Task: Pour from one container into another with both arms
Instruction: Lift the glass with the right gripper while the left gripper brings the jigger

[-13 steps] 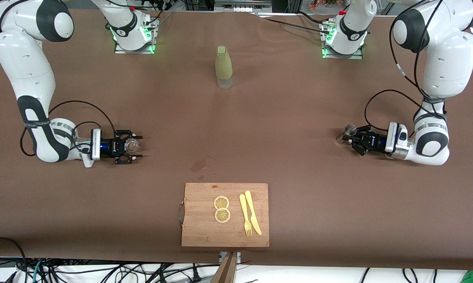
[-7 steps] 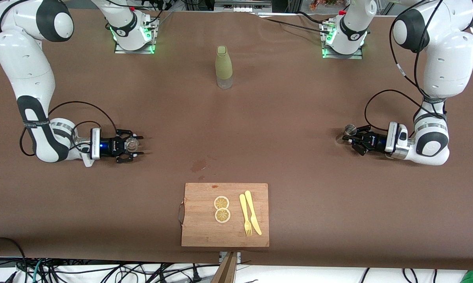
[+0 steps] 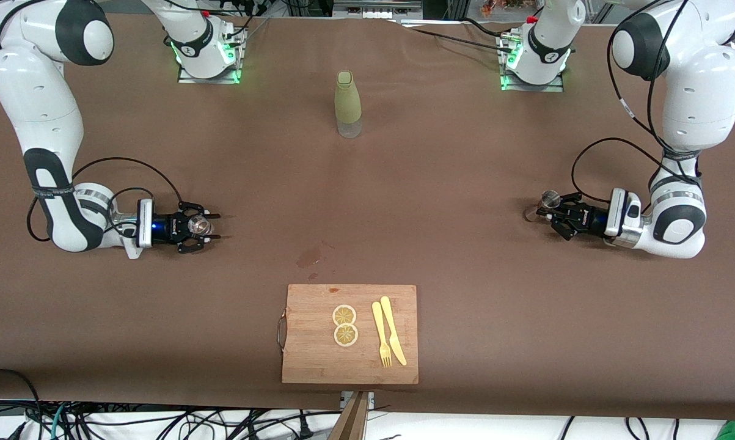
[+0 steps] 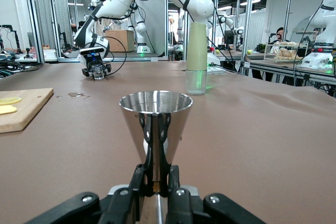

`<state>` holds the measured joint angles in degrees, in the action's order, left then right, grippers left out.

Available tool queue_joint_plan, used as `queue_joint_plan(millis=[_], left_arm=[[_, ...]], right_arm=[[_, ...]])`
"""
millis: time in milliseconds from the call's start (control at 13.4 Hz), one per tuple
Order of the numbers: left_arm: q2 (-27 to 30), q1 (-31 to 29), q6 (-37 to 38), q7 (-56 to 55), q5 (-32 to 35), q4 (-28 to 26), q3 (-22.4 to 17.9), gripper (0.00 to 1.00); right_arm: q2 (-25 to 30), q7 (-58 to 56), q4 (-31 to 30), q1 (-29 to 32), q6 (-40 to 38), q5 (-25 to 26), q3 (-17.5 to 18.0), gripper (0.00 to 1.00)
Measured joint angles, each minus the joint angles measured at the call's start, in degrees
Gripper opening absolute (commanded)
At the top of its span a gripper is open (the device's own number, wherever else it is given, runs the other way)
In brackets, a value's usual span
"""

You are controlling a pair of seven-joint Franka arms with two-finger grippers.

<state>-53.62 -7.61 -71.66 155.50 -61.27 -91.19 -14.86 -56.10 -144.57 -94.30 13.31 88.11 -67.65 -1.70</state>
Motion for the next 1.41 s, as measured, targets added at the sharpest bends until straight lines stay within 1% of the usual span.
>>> queue_joint_plan(millis=[149, 223, 446, 744, 1041, 1264, 1413], left_arm=[[2.1, 0.3, -0.1, -1.4, 0.0, 0.2, 0.2, 0.0], [3.5, 0.5, -0.5, -2.6, 0.0, 0.2, 0.6, 0.0], [6.7, 2.1, -4.7, -7.4, 0.0, 0.1, 3.3, 0.0], [7.2, 6.6, -10.3, -13.4, -0.8, 0.0, 5.9, 0.0], [7.2, 12.6, -17.7, -19.4, -9.9, -0.3, 7.9, 0.0], [7.0, 18.2, -24.3, -22.7, -17.1, -0.7, 8.8, 0.0], [6.7, 23.2, -29.0, -25.1, -21.1, -0.7, 9.0, 0.0]], right_arm=[[0.0, 0.0, 0.0, 0.0, 0.0, 0.0, -0.2, 0.25], [0.0, 0.0, 0.0, 0.0, 0.0, -0.1, -0.2, 0.23], [0.0, 0.0, 0.2, 0.0, 0.0, -0.1, -0.6, 0.23], [0.0, 4.2, 3.3, 0.0, 0.0, -0.5, -0.6, 0.23], [0.0, 9.2, 6.7, -2.0, 0.2, -3.9, -0.1, 0.23], [0.0, 14.0, 9.1, -4.9, 3.3, -5.8, 0.1, 0.23], [0.0, 17.5, 11.1, -6.5, 6.1, -6.6, 1.0, 0.23]])
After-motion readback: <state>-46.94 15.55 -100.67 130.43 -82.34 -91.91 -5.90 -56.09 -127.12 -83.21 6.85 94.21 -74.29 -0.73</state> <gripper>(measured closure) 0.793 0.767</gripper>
